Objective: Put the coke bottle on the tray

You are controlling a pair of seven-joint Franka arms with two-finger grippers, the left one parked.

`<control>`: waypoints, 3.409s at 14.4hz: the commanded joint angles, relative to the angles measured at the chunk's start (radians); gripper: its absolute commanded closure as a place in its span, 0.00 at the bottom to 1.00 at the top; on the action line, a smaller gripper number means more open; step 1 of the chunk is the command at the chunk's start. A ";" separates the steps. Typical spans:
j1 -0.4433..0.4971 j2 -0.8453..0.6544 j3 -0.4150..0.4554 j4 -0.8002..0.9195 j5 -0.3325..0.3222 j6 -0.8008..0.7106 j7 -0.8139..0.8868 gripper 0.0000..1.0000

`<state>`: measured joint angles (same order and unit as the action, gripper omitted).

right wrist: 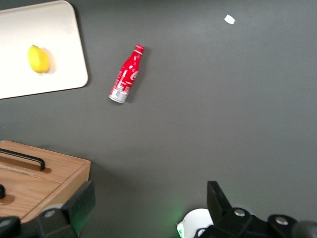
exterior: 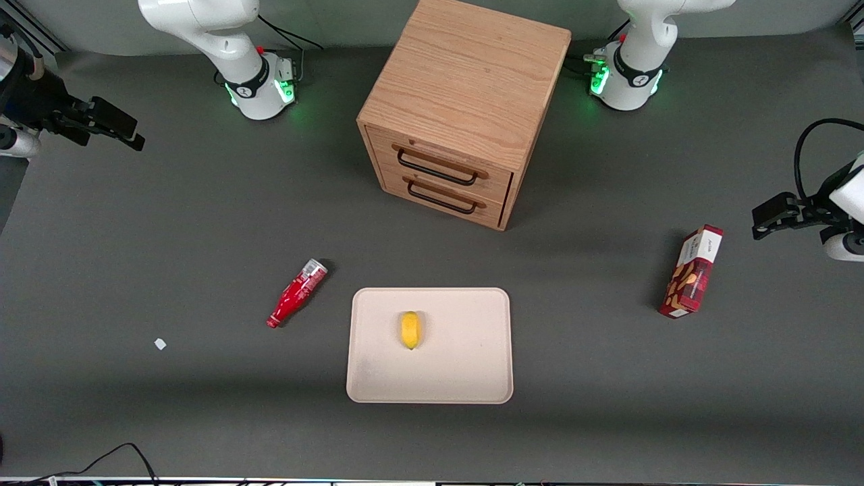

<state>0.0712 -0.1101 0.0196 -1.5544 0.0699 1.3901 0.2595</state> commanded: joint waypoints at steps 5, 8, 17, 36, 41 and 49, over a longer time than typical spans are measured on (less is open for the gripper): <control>0.013 0.271 0.173 0.152 0.073 0.058 0.510 0.00; 0.015 0.401 0.238 0.082 0.053 0.191 0.717 0.00; 0.007 0.616 0.198 -0.254 -0.122 0.729 0.754 0.00; 0.016 0.660 0.184 -0.299 -0.219 0.897 0.722 1.00; 0.013 0.455 0.198 -0.153 -0.203 0.550 0.490 1.00; 0.044 0.579 0.334 0.388 -0.090 0.230 0.343 1.00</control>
<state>0.0861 0.3392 0.2994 -1.2979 -0.0235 1.6355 0.6126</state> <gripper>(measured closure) 0.449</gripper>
